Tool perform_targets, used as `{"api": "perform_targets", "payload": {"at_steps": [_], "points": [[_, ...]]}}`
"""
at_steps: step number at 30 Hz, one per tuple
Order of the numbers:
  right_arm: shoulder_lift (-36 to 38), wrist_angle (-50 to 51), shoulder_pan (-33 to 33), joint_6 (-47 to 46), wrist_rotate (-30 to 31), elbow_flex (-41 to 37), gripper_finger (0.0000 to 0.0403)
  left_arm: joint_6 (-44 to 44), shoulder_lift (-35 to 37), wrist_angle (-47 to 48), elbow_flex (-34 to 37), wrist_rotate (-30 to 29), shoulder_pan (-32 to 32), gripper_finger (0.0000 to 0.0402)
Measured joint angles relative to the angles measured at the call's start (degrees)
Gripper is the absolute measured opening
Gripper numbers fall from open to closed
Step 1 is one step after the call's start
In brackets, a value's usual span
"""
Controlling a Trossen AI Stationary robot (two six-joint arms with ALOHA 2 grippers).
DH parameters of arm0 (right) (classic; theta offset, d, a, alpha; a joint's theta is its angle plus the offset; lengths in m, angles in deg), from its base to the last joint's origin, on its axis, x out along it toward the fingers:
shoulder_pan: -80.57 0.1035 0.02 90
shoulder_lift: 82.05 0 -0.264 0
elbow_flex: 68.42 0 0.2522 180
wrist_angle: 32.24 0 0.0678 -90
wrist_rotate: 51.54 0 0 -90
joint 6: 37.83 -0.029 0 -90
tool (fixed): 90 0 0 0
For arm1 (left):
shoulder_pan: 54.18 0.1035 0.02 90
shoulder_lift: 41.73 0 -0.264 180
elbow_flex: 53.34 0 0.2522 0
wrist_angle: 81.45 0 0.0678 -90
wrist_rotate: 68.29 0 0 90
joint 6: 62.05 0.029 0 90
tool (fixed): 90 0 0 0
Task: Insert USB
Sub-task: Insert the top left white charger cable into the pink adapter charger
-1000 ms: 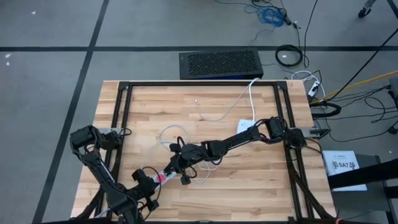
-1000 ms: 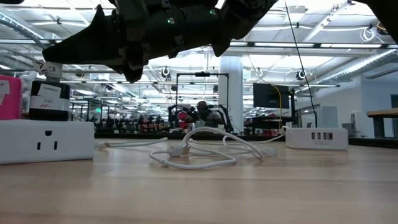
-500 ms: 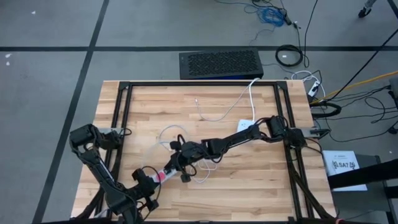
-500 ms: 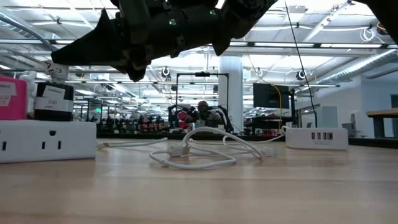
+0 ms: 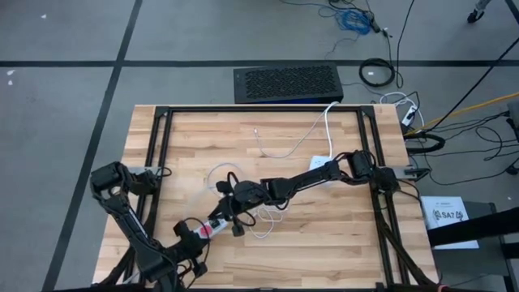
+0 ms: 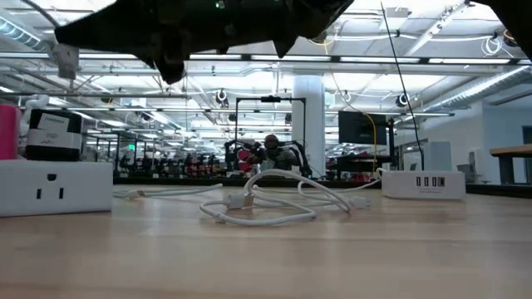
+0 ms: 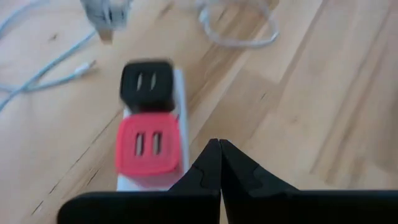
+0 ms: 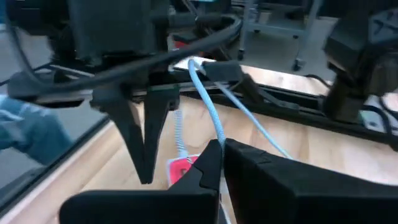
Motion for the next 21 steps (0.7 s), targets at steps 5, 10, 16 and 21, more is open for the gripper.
{"api": "perform_targets", "payload": {"at_steps": [5, 10, 16, 21], "points": [[3.2, 6.2, -0.3, 0.8, -5.4, 0.5, 0.0, 1.0, 0.0, 1.0, -3.2, -10.3, -2.6, 0.0002], [9.4, 13.2, -0.7, 4.3, -8.5, -3.1, 0.0, -5.3, 0.0, 1.2, -3.3, -25.4, -7.6, 0.0002], [12.8, -11.6, -1.9, -8.0, -24.5, -17.5, 0.0, -20.1, 0.0, 1.0, 2.6, -38.9, -10.9, 0.0002], [10.4, -35.5, -1.9, -20.9, -27.7, -24.2, 0.0, -27.6, 0.0, 0.7, 7.0, -39.3, -8.5, 0.0002]]}}
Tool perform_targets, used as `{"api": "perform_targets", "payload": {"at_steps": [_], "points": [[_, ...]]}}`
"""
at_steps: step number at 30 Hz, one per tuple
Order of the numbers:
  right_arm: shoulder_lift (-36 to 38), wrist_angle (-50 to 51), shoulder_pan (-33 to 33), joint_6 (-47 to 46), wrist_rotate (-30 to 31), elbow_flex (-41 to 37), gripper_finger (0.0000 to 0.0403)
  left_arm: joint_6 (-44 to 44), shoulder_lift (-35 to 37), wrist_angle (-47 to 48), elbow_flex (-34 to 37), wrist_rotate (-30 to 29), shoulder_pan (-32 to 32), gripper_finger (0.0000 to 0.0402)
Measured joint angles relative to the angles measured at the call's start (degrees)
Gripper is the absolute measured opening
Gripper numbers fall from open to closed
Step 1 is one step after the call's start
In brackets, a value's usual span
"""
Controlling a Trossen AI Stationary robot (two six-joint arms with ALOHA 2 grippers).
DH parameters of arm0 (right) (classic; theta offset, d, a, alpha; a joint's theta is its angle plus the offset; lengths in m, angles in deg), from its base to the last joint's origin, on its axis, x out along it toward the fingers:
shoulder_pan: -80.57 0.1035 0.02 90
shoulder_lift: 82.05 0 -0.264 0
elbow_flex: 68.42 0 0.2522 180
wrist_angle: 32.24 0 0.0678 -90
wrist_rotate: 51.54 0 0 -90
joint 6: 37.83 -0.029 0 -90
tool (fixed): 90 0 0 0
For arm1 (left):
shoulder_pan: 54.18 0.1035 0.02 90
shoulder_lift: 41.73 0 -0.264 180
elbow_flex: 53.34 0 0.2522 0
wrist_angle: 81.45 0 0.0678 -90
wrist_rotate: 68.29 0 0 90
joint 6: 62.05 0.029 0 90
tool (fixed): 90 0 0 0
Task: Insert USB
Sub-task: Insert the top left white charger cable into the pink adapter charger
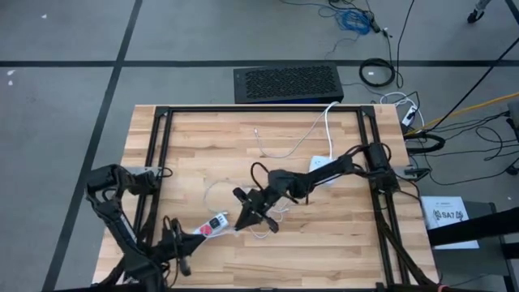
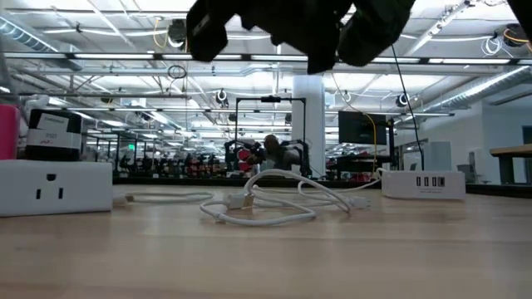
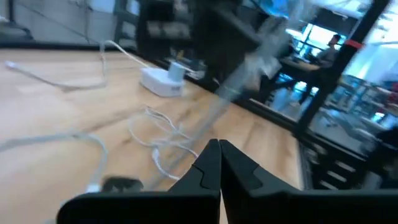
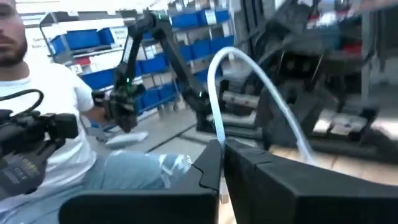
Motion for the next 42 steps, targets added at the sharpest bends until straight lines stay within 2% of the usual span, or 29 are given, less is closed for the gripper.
{"api": "perform_targets", "payload": {"at_steps": [5, 12, 18, 23, 32, 38, 42], "points": [[-2.7, 0.7, 0.3, -1.2, 0.6, 0.5, 0.0, 4.0, 0.0, 0.1, 0.1, -3.0, 3.4, 0.0011], [-3.8, 9.2, 0.0, 2.5, 4.2, 1.7, 0.0, 6.6, 0.0, 1.1, 0.0, -3.0, 7.7, 0.0076], [-3.8, 9.9, -0.6, 2.7, 4.5, 1.7, 0.0, 7.8, 0.0, 1.9, 0.0, -3.6, 10.1, 0.0117], [-3.8, 10.2, -2.0, 2.7, 4.6, 1.7, 0.0, 9.6, 0.0, 1.7, 0.0, -5.5, 10.9, 0.0123], [-3.8, 10.5, -3.2, 2.8, 4.7, 1.7, 0.0, 9.8, 0.0, 1.7, -1.0, -4.2, 11.6, 0.0123], [-3.8, 10.4, -2.8, 2.8, 4.7, 1.7, 0.0, 22.0, 0.0, -0.8, -4.1, -1.8, 14.7, 0.0123], [-3.8, 10.4, -2.6, 2.8, 4.8, 1.7, 0.0, 26.9, 0.0, -1.6, -5.4, -1.2, 16.7, 0.0123]]}}
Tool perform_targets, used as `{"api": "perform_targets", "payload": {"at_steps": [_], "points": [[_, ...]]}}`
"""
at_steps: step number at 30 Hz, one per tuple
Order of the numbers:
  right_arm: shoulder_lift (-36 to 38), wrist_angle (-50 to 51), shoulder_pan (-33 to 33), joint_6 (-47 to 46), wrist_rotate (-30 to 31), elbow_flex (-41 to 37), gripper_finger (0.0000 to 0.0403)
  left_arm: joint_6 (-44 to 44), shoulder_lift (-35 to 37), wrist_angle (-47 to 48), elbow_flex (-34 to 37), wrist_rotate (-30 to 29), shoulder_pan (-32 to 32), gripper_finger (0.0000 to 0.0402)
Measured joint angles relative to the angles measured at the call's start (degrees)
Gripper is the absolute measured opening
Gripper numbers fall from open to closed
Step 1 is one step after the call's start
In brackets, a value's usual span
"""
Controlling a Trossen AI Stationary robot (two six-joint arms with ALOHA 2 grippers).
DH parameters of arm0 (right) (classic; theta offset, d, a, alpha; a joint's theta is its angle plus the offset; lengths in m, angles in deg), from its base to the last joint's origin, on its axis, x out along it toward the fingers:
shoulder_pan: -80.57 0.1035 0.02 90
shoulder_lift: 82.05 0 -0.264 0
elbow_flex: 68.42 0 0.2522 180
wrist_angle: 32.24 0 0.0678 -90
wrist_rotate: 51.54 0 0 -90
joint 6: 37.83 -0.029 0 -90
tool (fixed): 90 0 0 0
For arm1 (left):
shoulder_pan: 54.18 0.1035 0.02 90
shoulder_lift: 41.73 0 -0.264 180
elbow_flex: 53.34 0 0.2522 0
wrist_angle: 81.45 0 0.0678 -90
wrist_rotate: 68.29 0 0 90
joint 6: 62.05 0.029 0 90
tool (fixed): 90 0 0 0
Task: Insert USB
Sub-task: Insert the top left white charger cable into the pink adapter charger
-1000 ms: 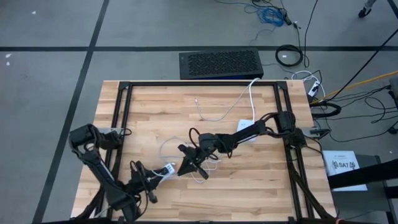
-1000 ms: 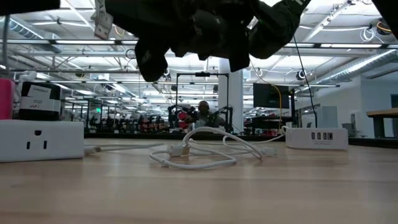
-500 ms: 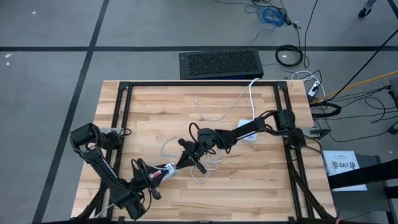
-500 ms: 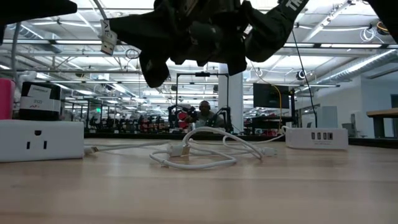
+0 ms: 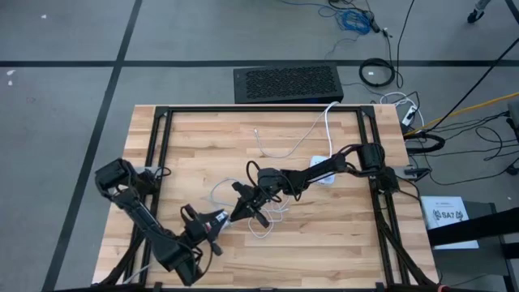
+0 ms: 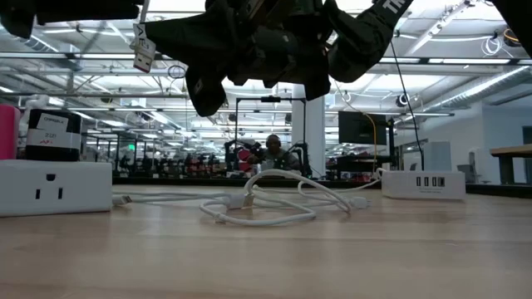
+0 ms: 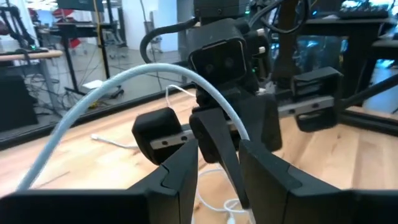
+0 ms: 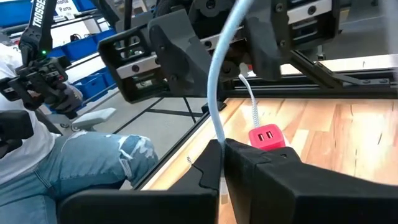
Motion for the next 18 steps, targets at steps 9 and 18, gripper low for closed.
{"api": "perform_targets", "payload": {"at_steps": [9, 18], "points": [[0.0, 0.1, 0.2, 0.0, 0.0, 0.0, 0.0, 0.9, 0.0, -1.9, -1.9, 3.0, 2.1, 0.0123], [0.0, 0.2, 0.3, 0.3, -0.2, 0.0, 0.0, 20.1, 0.0, -5.9, -5.5, 10.0, -0.5, 0.0123]]}}
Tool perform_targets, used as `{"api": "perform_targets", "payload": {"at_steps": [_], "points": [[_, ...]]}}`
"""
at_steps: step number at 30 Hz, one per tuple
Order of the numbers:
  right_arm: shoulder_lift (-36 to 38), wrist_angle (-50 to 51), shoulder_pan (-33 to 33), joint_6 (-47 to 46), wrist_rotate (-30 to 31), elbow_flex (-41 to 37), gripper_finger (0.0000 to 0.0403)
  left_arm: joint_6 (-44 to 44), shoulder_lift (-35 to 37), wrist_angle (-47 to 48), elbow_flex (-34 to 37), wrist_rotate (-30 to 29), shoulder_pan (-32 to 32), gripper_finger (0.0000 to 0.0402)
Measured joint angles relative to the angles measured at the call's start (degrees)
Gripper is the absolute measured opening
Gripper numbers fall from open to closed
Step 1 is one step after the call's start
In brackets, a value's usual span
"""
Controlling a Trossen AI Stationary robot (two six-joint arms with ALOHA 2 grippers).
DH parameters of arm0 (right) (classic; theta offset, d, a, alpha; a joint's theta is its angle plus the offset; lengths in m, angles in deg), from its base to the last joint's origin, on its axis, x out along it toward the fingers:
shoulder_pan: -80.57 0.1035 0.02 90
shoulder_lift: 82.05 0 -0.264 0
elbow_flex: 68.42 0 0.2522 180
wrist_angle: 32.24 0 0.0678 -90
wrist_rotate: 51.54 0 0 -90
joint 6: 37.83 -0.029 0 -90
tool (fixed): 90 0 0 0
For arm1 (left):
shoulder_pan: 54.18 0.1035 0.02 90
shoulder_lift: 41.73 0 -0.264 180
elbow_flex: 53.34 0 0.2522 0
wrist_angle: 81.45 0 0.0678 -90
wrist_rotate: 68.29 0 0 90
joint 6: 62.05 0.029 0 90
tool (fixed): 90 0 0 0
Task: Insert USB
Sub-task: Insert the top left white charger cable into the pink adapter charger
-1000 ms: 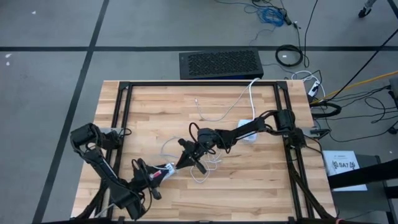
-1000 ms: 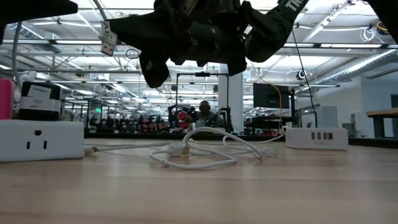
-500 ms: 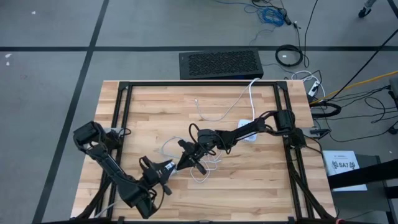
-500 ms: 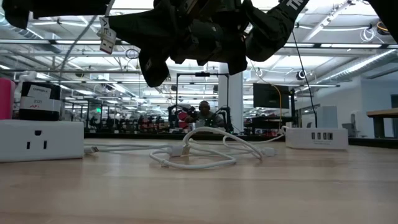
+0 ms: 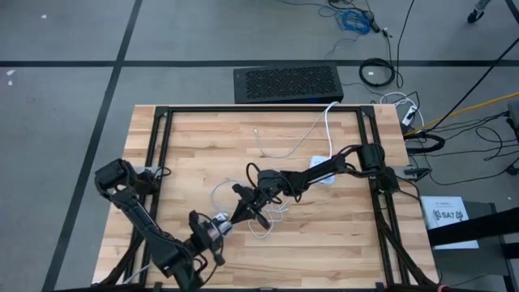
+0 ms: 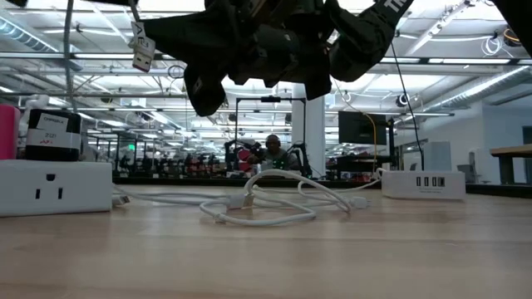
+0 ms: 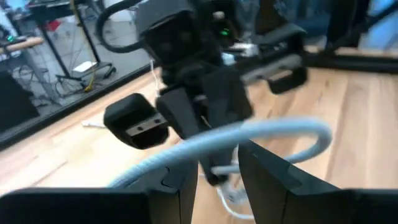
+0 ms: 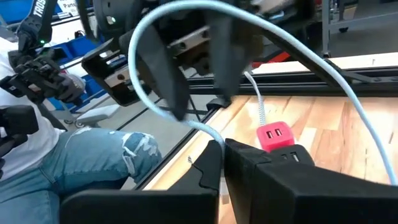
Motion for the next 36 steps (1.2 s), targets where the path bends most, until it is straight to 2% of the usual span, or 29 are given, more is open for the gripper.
{"api": "perform_targets", "payload": {"at_steps": [3, 7, 9, 13, 19, 27, 29, 32, 34, 36], "points": [[0.0, -0.1, -0.1, 0.0, 0.2, 0.0, 0.0, 1.2, 0.0, -0.1, -0.6, 0.7, -0.6, 0.0123], [0.0, 0.2, -0.1, 0.0, 0.4, 0.0, 0.0, 1.6, 0.0, 0.1, -0.6, 5.8, -0.5, 0.0123], [0.0, 0.2, -0.1, 0.0, 0.4, 0.0, 0.0, 4.6, 0.0, 0.1, -0.6, 7.9, -0.4, 0.0123], [0.0, 0.1, -0.1, 0.0, 0.4, 0.0, 0.0, 14.8, 0.0, 0.2, -0.6, 8.6, -0.8, 0.0123], [0.0, 0.1, -0.1, 0.0, 0.2, 0.0, 0.0, 34.4, 0.0, 0.2, -0.6, 8.7, -1.1, 0.0123], [0.0, 0.2, -0.1, 0.0, 0.2, 0.0, 0.0, 53.8, 0.0, 0.7, -0.6, 7.5, -1.1, 0.0123], [0.0, 0.6, -0.1, 0.0, 0.2, 0.1, 0.0, 54.4, 0.0, 0.9, -0.7, 4.4, -0.9, 0.0123], [0.0, 1.6, -0.1, 0.0, -0.1, 0.1, 0.0, 49.0, 0.0, 3.9, -2.6, -0.1, -0.2, 0.0123], [0.0, 1.9, -0.1, 0.0, -0.2, 0.1, 0.0, 43.5, 0.0, 9.0, -4.1, -0.6, 0.3, 0.0123], [0.0, 2.2, 0.1, 0.0, -0.2, 0.1, 0.0, 37.8, 0.0, 15.9, -4.9, 2.3, 0.7, 0.0123]]}}
